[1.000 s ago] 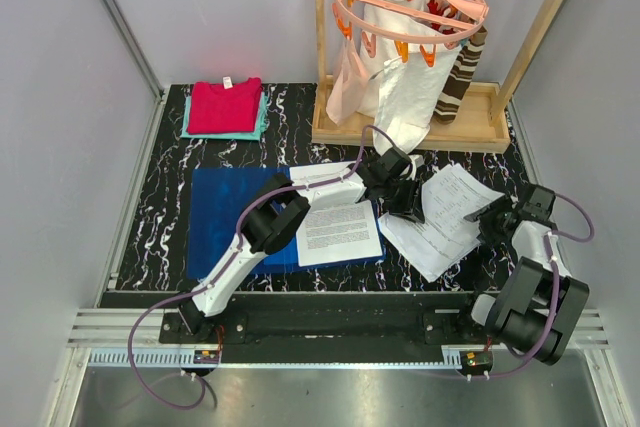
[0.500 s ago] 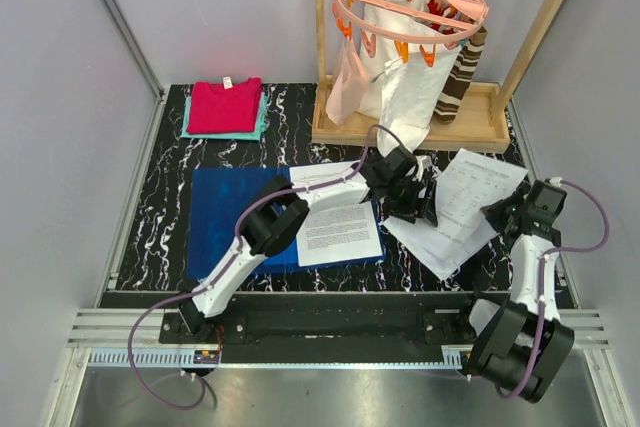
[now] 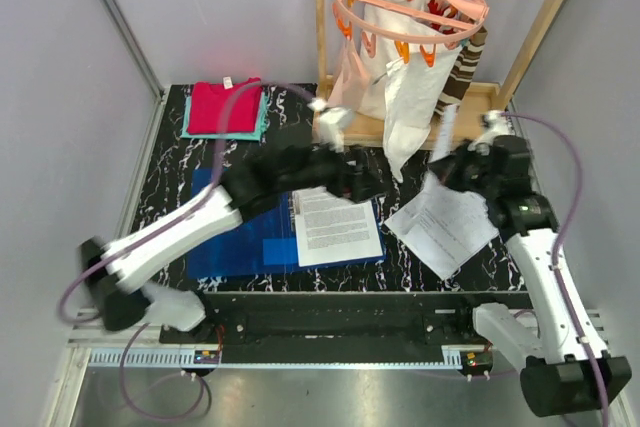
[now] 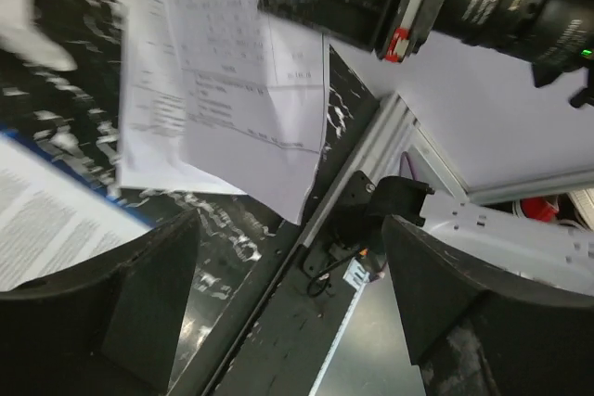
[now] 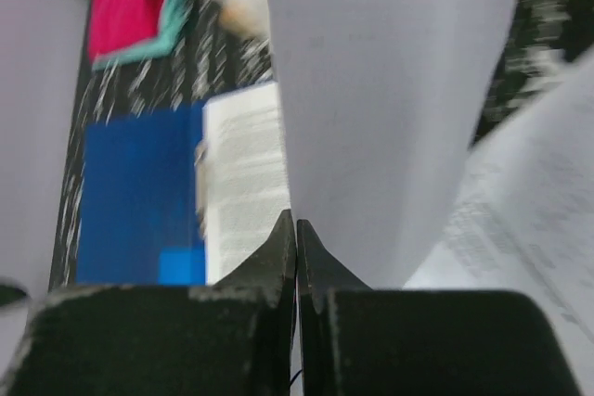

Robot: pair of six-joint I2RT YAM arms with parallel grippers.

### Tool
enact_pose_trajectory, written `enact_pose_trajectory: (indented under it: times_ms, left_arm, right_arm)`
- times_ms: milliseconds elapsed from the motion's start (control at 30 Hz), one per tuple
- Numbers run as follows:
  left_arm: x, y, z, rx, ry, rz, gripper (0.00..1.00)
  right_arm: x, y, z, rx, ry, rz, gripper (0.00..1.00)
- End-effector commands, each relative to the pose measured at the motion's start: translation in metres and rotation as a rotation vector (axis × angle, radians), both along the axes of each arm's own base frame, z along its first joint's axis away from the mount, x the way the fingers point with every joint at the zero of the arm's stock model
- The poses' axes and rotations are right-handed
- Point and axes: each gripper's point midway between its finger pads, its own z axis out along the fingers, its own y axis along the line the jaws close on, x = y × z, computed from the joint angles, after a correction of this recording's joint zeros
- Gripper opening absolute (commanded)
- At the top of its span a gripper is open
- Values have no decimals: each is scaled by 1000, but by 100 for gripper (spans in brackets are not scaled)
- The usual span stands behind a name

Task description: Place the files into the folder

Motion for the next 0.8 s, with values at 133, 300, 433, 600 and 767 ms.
enact_pose_trajectory:
  times_ms: [133,300,433,600,767]
  left_arm:
    - [26,190,-34,123,-152,621,88]
    - [19,234,-53,191,-145,732,92]
    - [20,230,-69,237,-101,719,92]
    - [23,216,-74,240,-76,671,92]
    - [24,208,-75,230,-70,645,92]
  right_arm:
    - [-76,200,19,232,27,803,0]
    - [-73,233,38,439,1,920,0]
    - [-43,227,-1,450,129,879,0]
    - [-12,207,-62,440,234,832,0]
    - [8,185,-101,450,280,798,0]
